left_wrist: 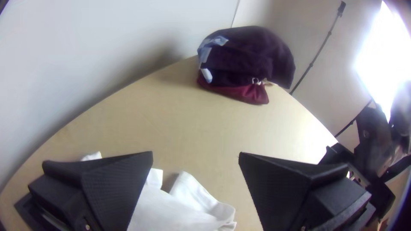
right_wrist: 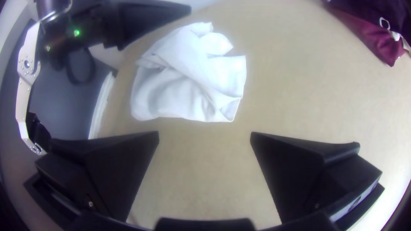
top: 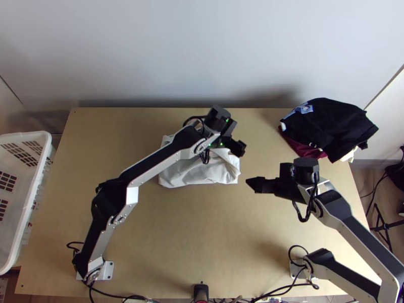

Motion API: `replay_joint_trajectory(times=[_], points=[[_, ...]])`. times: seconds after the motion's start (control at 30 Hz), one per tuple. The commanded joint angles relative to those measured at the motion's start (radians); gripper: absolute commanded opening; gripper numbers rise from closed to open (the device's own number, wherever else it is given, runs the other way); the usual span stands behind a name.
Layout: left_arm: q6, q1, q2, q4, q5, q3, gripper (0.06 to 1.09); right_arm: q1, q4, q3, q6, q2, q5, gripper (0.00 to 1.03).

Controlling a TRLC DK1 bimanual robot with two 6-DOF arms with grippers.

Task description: Fold the t-shirt

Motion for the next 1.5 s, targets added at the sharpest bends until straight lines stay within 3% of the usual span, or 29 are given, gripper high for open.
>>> replay_joint_trajectory(times=[0.0, 0.13, 0.37, 0.63, 1.07, 1.47], points=[[0.018, 0.078, -0.053, -0.074, -0.053, 0.058, 1.04, 0.041, -0.007, -0.035, 0.026, -0.03, -0.018, 0.99], [0.013, 0.139, -0.202, -0.196, -0.053, -0.028, 1.04, 0.067, -0.005, -0.05, 0.098, -0.014, -0.027, 0.99], [0.058, 0.253, -0.581, -0.066, -0.038, -0.531, 1.03, 0.11, 0.116, -0.082, 0.195, 0.075, -0.035, 0.99], [0.049, 0.348, -0.858, -0.058, -0.038, -0.816, 1.03, 0.124, 0.32, -0.087, 0.255, 0.263, -0.035, 0.99], [-0.028, 0.469, -1.124, -0.1, -0.038, -0.962, 1.03, 0.118, 0.579, -0.021, 0.33, 0.532, -0.033, 0.99], [-0.026, 0.535, -1.19, -0.123, -0.039, -0.971, 1.03, 0.124, 0.604, 0.243, 0.356, 0.762, -0.039, 0.99]])
